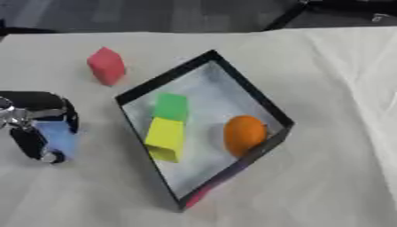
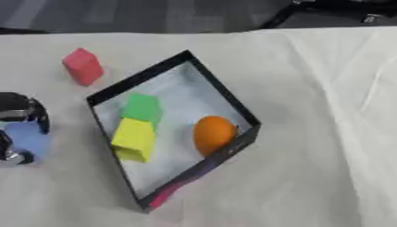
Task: Pick up objects on the table and place them in the box.
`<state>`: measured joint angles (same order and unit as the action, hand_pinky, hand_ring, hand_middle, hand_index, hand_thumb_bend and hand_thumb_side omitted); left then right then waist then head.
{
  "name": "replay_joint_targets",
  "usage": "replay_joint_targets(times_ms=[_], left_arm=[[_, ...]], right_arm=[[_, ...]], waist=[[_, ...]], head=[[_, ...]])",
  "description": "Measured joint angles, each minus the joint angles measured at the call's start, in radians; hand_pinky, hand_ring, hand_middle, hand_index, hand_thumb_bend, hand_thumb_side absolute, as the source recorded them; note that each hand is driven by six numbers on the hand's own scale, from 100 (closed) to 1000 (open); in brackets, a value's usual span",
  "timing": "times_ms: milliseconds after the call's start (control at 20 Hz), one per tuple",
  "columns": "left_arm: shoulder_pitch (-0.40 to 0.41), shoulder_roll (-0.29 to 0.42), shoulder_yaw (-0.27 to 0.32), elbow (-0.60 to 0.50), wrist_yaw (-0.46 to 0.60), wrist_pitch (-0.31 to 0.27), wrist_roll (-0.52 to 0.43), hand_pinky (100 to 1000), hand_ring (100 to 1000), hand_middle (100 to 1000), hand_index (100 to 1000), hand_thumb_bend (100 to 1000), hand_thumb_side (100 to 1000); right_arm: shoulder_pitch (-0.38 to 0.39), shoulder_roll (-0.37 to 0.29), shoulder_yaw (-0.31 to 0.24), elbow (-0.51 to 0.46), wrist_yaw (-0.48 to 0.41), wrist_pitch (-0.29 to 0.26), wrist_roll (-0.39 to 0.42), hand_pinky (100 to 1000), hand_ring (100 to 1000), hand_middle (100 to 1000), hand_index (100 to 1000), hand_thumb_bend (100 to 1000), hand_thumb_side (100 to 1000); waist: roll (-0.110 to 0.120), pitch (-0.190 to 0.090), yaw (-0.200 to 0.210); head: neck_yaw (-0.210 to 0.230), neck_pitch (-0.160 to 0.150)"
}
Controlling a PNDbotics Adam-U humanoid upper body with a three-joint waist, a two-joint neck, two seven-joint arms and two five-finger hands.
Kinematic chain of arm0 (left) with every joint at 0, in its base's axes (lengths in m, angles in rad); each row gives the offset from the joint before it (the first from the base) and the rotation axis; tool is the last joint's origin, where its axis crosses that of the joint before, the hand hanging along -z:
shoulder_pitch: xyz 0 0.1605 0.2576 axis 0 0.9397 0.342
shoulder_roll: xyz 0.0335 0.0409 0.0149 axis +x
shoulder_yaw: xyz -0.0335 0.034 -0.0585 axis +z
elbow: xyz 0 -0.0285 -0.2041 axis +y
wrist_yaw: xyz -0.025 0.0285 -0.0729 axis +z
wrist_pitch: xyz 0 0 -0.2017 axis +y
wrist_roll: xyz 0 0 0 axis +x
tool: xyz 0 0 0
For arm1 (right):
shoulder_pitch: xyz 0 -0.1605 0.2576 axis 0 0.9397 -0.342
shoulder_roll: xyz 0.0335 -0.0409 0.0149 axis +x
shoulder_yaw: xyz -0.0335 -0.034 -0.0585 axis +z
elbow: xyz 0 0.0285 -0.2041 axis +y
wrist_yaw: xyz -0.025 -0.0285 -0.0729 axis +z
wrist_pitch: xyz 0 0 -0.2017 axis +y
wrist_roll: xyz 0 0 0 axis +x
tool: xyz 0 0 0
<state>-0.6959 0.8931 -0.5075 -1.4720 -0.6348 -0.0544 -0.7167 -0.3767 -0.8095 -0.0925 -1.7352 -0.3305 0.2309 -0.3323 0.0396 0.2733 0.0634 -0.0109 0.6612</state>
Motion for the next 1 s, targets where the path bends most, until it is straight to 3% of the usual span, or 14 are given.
replay_joint_targets(times_ms=[350, 550, 750, 800, 1000], left_arm=[[-0.016, 0.052, 0.083, -0.226, 0.075, 0.045, 0.042, 665, 619, 567, 656, 174, 100], [-0.142, 0.039, 0.103, -0.322, 0.109, 0.068, 0.021, 667, 618, 564, 656, 174, 100], [-0.326, -0.114, 0.075, -0.296, 0.109, 0.065, -0.02, 672, 619, 565, 659, 166, 101], [-0.361, -0.163, 0.063, -0.274, 0.105, 0.058, -0.031, 673, 619, 565, 659, 164, 102], [-0.442, -0.336, 0.009, -0.148, 0.069, 0.016, -0.077, 672, 625, 573, 663, 181, 105]], right_arm=[[-0.005, 0.0, -0.006, 0.013, 0.0, -0.003, -0.004, 809, 717, 696, 779, 315, 438], [-0.011, 0.0, -0.006, 0.019, 0.0, -0.005, -0.006, 809, 719, 697, 780, 312, 434], [-0.032, 0.0, -0.006, 0.019, 0.0, -0.009, -0.004, 811, 721, 699, 781, 318, 465], [-0.04, 0.0, -0.005, 0.019, 0.0, -0.01, -0.002, 811, 721, 698, 781, 305, 430], [-0.079, 0.0, 0.003, 0.017, 0.0, -0.012, 0.006, 811, 722, 699, 781, 302, 426]], waist=[[0.003, 0.0, 0.007], [0.009, -0.001, 0.016], [0.009, -0.001, 0.017], [0.009, -0.001, 0.015], [0.009, -0.002, -0.009]], head=[[-0.008, 0.001], [-0.015, 0.005], [-0.018, 0.006], [-0.017, 0.006], [-0.009, 0.006]])
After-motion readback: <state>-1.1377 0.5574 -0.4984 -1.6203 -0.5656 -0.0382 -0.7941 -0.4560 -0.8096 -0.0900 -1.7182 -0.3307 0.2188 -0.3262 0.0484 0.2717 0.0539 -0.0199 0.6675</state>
